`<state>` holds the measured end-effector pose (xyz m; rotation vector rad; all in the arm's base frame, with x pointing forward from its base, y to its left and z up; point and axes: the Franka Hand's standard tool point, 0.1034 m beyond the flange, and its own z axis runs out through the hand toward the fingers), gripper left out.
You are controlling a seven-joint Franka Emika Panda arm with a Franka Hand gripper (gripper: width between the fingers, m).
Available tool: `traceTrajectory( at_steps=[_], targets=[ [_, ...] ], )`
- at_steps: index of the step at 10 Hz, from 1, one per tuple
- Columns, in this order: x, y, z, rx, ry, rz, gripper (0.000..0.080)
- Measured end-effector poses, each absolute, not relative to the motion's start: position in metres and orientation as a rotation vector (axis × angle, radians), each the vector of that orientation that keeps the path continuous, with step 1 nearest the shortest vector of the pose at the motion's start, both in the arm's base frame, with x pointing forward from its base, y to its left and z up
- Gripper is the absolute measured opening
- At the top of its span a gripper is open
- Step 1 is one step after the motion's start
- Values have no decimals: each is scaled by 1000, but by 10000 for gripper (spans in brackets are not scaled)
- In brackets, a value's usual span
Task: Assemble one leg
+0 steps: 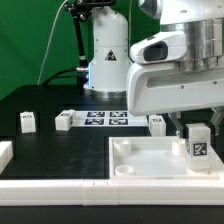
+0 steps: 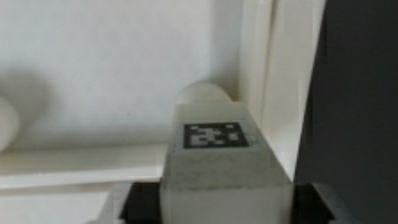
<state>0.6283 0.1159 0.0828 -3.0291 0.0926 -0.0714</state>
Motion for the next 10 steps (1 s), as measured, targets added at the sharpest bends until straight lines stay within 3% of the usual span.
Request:
traceTrajectory(
  at_steps=[7, 10],
  targets=[
    [627, 122, 81, -2558, 1567, -86, 291],
    [627, 122, 81, -2519, 1632, -87, 291]
  ],
)
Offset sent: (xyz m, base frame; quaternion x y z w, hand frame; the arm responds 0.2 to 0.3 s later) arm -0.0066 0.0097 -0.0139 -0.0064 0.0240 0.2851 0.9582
